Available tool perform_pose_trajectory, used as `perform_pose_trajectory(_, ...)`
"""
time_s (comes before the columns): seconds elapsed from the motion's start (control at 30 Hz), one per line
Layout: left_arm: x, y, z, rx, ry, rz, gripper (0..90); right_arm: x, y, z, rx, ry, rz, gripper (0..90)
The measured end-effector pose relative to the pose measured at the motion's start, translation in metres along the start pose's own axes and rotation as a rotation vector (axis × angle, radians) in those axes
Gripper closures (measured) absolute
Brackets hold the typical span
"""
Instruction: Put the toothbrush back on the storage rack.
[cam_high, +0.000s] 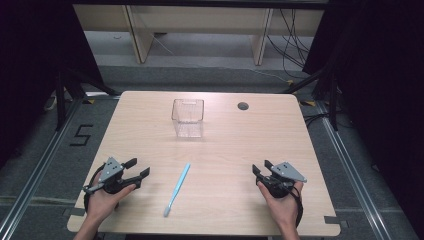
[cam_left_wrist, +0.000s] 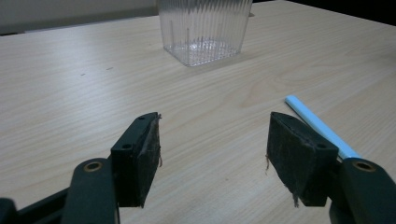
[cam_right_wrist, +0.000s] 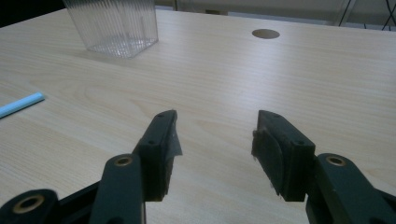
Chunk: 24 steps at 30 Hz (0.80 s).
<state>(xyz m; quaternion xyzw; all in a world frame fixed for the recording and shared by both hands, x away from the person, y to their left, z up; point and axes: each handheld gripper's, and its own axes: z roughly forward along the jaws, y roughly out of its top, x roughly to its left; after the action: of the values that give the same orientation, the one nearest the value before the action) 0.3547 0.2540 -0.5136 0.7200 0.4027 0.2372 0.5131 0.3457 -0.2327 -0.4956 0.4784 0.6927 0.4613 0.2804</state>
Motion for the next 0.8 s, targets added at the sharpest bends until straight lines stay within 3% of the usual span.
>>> perform_pose_trajectory(0.1,-0.004,0.004,0.001,0.019,-0.017,0.008,35.8,-0.002,0.001,-0.001,0.006,-0.014,-0.03,50.8)
perform_pose_trajectory(0.2,-0.01,0.008,0.004,0.035,-0.042,0.007,36.4,0.0,0.002,-0.001,0.02,-0.011,-0.032,52.2)
perform_pose_trajectory(0.23,-0.012,0.011,0.004,0.053,-0.042,0.007,36.6,0.002,0.002,-0.001,0.038,-0.011,-0.013,52.5)
perform_pose_trajectory(0.3,-0.014,0.013,0.005,0.064,-0.051,0.007,37.0,0.0,0.004,-0.002,0.041,-0.021,-0.051,53.0)
perform_pose_trajectory(0.33,-0.016,0.015,0.007,0.085,-0.062,0.009,37.0,0.004,0.004,-0.001,0.045,-0.011,-0.007,53.4)
perform_pose_trajectory(0.37,-0.021,0.019,0.009,0.13,-0.079,0.013,37.2,0.003,0.005,-0.001,0.051,-0.002,-0.02,53.7)
perform_pose_trajectory(0.43,-0.027,0.023,0.013,0.164,-0.103,0.015,37.7,0.004,0.007,-0.002,0.075,-0.007,-0.014,54.1)
perform_pose_trajectory(0.47,-0.03,0.026,0.015,0.18,-0.113,0.023,37.8,0.002,0.008,-0.002,0.068,-0.017,-0.052,54.2)
perform_pose_trajectory(0.5,-0.033,0.028,0.016,0.198,-0.121,0.029,38.0,0.002,0.009,-0.001,0.071,-0.017,-0.056,54.2)
perform_pose_trajectory(0.6,-0.041,0.033,0.021,0.223,-0.152,0.044,38.5,0.006,0.01,-0.001,0.098,-0.012,-0.023,54.2)
perform_pose_trajectory(0.7,-0.047,0.036,0.025,0.235,-0.166,0.04,39.0,0.004,0.011,0.0,0.104,-0.015,-0.043,54.2)
perform_pose_trajectory(0.73,-0.049,0.038,0.026,0.246,-0.166,0.047,39.0,0.006,0.011,-0.002,0.128,-0.015,-0.008,54.2)
perform_pose_trajectory(0.77,-0.049,0.04,0.027,0.266,-0.177,0.07,39.5,0.006,0.011,-0.001,0.125,-0.016,-0.003,54.1)
perform_pose_trajectory(0.8,-0.055,0.042,0.031,0.28,-0.186,0.065,40.1,0.006,0.011,-0.001,0.134,-0.017,0.0,54.1)
